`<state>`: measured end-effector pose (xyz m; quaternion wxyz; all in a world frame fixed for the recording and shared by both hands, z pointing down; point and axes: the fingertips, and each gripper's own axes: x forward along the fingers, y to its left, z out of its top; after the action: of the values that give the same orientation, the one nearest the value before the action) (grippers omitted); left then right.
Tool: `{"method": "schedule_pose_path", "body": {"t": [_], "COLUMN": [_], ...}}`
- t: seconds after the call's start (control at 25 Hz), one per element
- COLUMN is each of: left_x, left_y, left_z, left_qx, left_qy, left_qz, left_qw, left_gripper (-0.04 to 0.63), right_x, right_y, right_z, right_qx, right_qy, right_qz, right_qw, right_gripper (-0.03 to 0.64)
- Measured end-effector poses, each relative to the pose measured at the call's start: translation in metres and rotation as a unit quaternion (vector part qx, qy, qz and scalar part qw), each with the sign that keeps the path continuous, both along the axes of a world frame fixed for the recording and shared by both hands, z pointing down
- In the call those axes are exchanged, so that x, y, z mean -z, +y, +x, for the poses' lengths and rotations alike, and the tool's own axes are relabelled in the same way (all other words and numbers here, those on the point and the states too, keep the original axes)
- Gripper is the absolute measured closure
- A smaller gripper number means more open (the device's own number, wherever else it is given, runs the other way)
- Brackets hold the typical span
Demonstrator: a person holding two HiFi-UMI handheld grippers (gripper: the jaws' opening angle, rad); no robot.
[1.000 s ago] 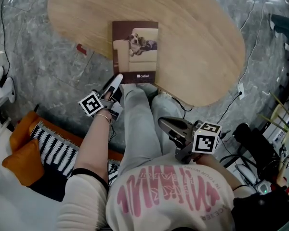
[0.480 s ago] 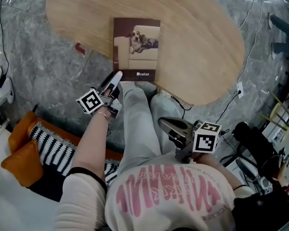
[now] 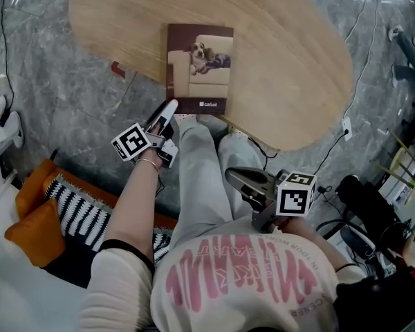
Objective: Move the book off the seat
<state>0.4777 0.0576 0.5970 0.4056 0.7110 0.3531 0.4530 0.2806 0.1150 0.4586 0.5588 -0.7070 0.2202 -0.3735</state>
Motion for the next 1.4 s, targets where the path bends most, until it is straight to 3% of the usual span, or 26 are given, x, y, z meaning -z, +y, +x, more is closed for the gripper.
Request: {"method": "schedule_pose_path", "body": {"t": [0.2, 0.4, 0.6, 0.68, 0.76, 0.92, 1.04, 1.16, 1.24, 1.4], "left_x": [0.003, 0.012, 0.043, 0.054, 0.07, 0.126, 0.166, 0.199, 0.223, 0.278], "left_y": [-0.016, -0.05, -0.052, -0.051, -0.043, -0.001, 0.021, 0.045, 0.058, 0.074], "left_z": [0.004, 0.01, 0.014, 0.017, 0.019, 0.015, 0.006, -0.013, -0.026, -0.047], "left_qx": [0.042, 0.123, 0.153, 0.154, 0.149, 0.125, 0.105, 0.056, 0.018, -0.009], "left_qy": [-0.004, -0.003, 0.009, 0.027, 0.043, 0.054, 0.079, 0.117, 0.161, 0.244], "left_qz": [0.015, 0.044, -0.01, 0.0, -0.006, -0.11, -0.161, -0.176, -0.174, -0.189], "left_qw": [0.999, 0.9914, 0.9881, 0.9878, 0.9878, 0.9844, 0.9781, 0.9757, 0.9712, 0.9511], "left_gripper": [0.305, 0.305, 0.312, 0.352, 0.406, 0.473, 0.531, 0.579, 0.586, 0.586], "right_x": [0.007, 0.015, 0.027, 0.031, 0.036, 0.049, 0.055, 0.066, 0.078, 0.098], "right_y": [0.003, 0.008, 0.013, 0.017, 0.022, 0.035, 0.046, 0.06, 0.07, 0.089], "right_z": [0.005, 0.009, 0.015, 0.019, 0.022, 0.028, 0.031, 0.036, 0.04, 0.044], "right_qx": [0.008, 0.009, 0.014, 0.009, 0.004, -0.003, 0.003, 0.01, 0.005, -0.007], "right_qy": [0.011, 0.025, 0.042, 0.051, 0.062, 0.089, 0.096, 0.113, 0.131, 0.166], "right_qz": [-0.002, -0.007, -0.012, -0.012, -0.014, -0.026, -0.047, -0.073, -0.081, -0.088], "right_qw": [1.0, 1.0, 0.999, 0.999, 0.998, 0.996, 0.994, 0.991, 0.988, 0.982], "right_gripper": [0.606, 0.606, 0.606, 0.606, 0.606, 0.606, 0.606, 0.606, 0.607, 0.606]}}
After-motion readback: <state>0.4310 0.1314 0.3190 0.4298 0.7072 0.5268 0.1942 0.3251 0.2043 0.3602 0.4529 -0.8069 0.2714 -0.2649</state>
